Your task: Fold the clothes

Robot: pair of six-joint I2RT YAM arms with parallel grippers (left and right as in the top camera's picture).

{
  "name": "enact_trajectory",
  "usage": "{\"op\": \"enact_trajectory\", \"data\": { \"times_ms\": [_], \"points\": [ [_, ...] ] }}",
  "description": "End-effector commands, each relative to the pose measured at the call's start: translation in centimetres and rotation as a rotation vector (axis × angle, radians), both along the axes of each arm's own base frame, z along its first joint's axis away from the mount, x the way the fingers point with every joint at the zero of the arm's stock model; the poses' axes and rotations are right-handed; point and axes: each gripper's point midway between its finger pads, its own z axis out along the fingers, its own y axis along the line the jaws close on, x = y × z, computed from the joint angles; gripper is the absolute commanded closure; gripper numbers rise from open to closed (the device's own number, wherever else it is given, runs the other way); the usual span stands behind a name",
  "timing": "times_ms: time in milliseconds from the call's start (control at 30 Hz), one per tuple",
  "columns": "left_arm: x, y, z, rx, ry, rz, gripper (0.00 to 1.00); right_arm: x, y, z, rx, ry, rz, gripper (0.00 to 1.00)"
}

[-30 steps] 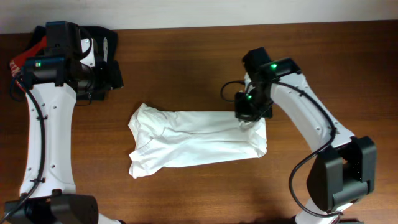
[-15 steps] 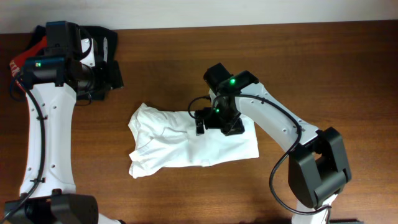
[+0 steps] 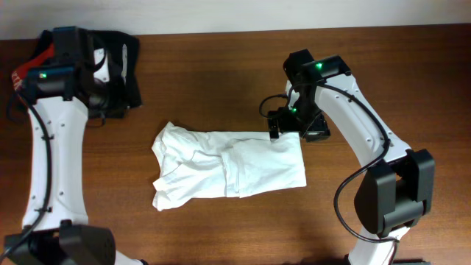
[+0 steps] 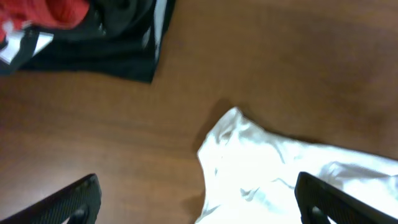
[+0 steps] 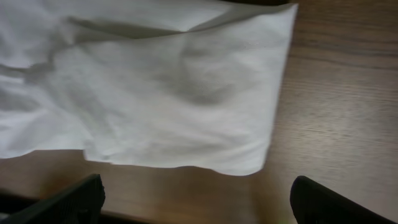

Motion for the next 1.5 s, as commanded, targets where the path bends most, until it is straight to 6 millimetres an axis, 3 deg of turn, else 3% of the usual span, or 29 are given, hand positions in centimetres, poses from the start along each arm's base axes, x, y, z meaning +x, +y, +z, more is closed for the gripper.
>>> {"op": "enact_trajectory", "data": {
  "times_ms": [0,167,333,367,467,533,733,1000,1067,1100,1133,1167,1233,1267,1333,1467],
  "points": [
    [-0.9,1.4,-3.4,-0.211,0.130,0.055,0.01,0.6,-2.8,-0.2,-0.086,-0.017,-0.026,0.01],
    [-2.9,-1.0,-5.8,-0.505,0.258,-0.132,0.01,1.4,-7.3,-0.2,-0.113,-0.007,-0.143,0.01],
    [-3.8,-3.5,-8.9,-0.561,0.386,-0.178,0.01,1.8,-11.3,-0.2,-0.114,-0.001,-0.258,0.01],
    [-4.1,-4.1,-10.4,-0.559,0.413,-0.192,0.01,1.6,-12.5,-0.2,-0.115,0.010,-0.291,0.01],
    [-4.7,-2.4,-13.6,-0.483,0.439,-0.170,0.01,1.2,-14.2,-0.2,-0.117,0.029,-0.340,0.01],
    [-5.9,-2.3,-15.5,-0.478,0.478,-0.159,0.01,1.2,-14.8,-0.2,-0.116,0.030,-0.357,0.01],
    [-8.9,-6.0,-21.1,-0.520,0.519,-0.225,0.01,1.4,-15.0,-0.2,-0.116,0.024,-0.363,0.01],
    [-8.5,-9.6,-24.2,-0.519,0.457,-0.249,0.01,1.2,-14.9,-0.2,-0.116,0.029,-0.362,0.01],
    [-8.5,-10.2,-24.3,-0.514,0.458,-0.268,0.11,1.2,-14.9,-0.2,-0.116,0.029,-0.362,0.01],
    [-8.6,-10.4,-24.3,-0.512,0.461,-0.276,0.23,1.2,-14.9,-0.2,-0.116,0.029,-0.363,0.01],
    [-8.6,-10.6,-24.3,-0.507,0.462,-0.282,0.43,1.3,-14.9,-0.2,-0.115,0.028,-0.363,0.01],
    [-8.6,-10.6,-24.4,-0.506,0.459,-0.283,0.53,1.3,-14.9,-0.2,-0.115,0.028,-0.363,0.01],
    [-8.3,-10.6,-24.4,-0.504,0.450,-0.282,0.93,1.3,-14.9,-0.2,-0.116,0.028,-0.363,0.01],
    [-8.4,-9.9,-24.8,-0.467,0.472,-0.226,0.99,1.3,-14.9,-0.2,-0.115,0.028,-0.363,0.01],
    [-8.7,-7.9,-25.3,-0.359,0.514,-0.134,0.99,1.3,-14.9,-0.2,-0.112,0.029,-0.363,0.01],
    [-7.3,-3.5,-23.0,-0.195,0.542,-0.053,0.99,1.0,-14.8,-0.2,-0.113,0.039,-0.362,0.01]
  ]
}}
